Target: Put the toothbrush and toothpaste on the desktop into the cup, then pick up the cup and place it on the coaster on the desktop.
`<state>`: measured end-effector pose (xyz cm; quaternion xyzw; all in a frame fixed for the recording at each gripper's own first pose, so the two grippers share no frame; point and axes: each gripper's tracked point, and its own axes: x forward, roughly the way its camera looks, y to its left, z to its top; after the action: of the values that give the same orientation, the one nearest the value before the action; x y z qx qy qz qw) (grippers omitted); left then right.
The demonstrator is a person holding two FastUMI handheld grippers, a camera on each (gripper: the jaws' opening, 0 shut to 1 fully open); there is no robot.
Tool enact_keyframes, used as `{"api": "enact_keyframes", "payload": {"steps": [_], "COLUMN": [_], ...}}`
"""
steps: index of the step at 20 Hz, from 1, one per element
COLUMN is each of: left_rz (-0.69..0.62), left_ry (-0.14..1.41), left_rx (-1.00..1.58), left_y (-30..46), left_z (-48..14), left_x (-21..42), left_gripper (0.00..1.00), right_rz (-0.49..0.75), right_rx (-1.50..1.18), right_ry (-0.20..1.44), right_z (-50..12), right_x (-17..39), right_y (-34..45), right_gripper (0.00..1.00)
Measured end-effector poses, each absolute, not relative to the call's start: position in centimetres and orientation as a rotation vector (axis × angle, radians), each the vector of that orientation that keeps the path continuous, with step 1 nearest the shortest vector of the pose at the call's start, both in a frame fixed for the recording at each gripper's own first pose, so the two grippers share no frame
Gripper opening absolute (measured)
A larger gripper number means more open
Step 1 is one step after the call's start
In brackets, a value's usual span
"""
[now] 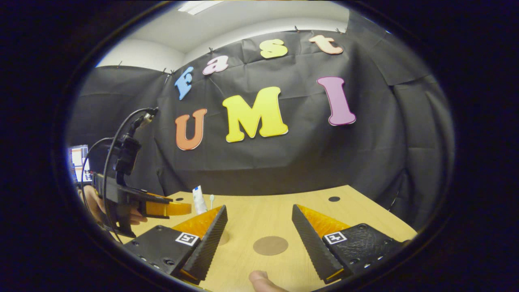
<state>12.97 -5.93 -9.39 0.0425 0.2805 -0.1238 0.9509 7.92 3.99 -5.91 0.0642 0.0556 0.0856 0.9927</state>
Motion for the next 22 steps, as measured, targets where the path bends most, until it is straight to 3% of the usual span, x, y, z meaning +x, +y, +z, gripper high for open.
{"api": "enact_keyframes", "payload": {"steps": [2, 3, 7, 8, 9, 10, 13, 14, 16, 18, 19, 22], "left_rz": [-0.251, -0.253, -0.254, -0.245, -0.239, -0.22, -0.223, -0.214, -0.202, -0.204, -0.211, -0.202], "left_ry": [0.641, 0.682, 0.876, 0.911, 0.947, 0.96, 1.046, 1.083, 1.104, 1.116, 1.129, 1.197], "left_rx": [0.13, 0.142, 0.1, 0.108, 0.111, 0.136, 0.139, 0.136, 0.161, 0.177, 0.178, 0.179], "left_y": [-6.4, -6.7, -8.3, -8.3, -8.3, -8.0, -8.0, -8.1, -7.9, -7.8, -7.9, -7.7], "left_z": [-10.3, -11.1, -14.9, -15.6, -16.4, -16.7, -18.0, -18.5, -19.1, -19.4, -19.7, -20.9], "left_x": [13.4, 13.5, 13.1, 13.2, 13.3, 13.7, 13.1, 13.0, 13.5, 13.8, 13.8, 13.4], "left_gripper": [0.96, 0.96, 0.96, 0.94, 0.99, 0.94, 1.0, 0.94, 0.92, 0.95, 0.88, 0.81], "right_rz": [0.202, 0.23, 0.248, 0.244, 0.242, 0.236, 0.226, 0.213, 0.196, 0.199, 0.204, 0.182], "right_rx": [0.125, 0.135, 0.149, 0.149, 0.148, 0.147, 0.154, 0.158, 0.181, 0.22, 0.23, 0.254], "right_ry": [0.125, 0.122, 0.06, 0.05, 0.041, 0.033, 0.017, 0.01, -0.006, -0.01, -0.006, 0.028], "right_z": [-6.7, -6.5, -4.4, -4.0, -3.8, -3.6, -2.9, -2.7, -2.2, -2.0, -2.2, -3.2], "right_x": [7.5, 7.2, 6.9, 6.8, 6.8, 6.9, 7.2, 7.4, 7.6, 7.8, 8.0, 9.0], "right_y": [3.9, 4.2, 3.8, 3.7, 3.6, 3.3, 2.5, 1.8, 0.8, 0.2, 0.0, -1.2], "right_gripper": [0.93, 0.99, 0.93, 0.96, 0.96, 0.96, 0.96, 0.96, 0.96, 0.93, 0.96, 0.96]}}
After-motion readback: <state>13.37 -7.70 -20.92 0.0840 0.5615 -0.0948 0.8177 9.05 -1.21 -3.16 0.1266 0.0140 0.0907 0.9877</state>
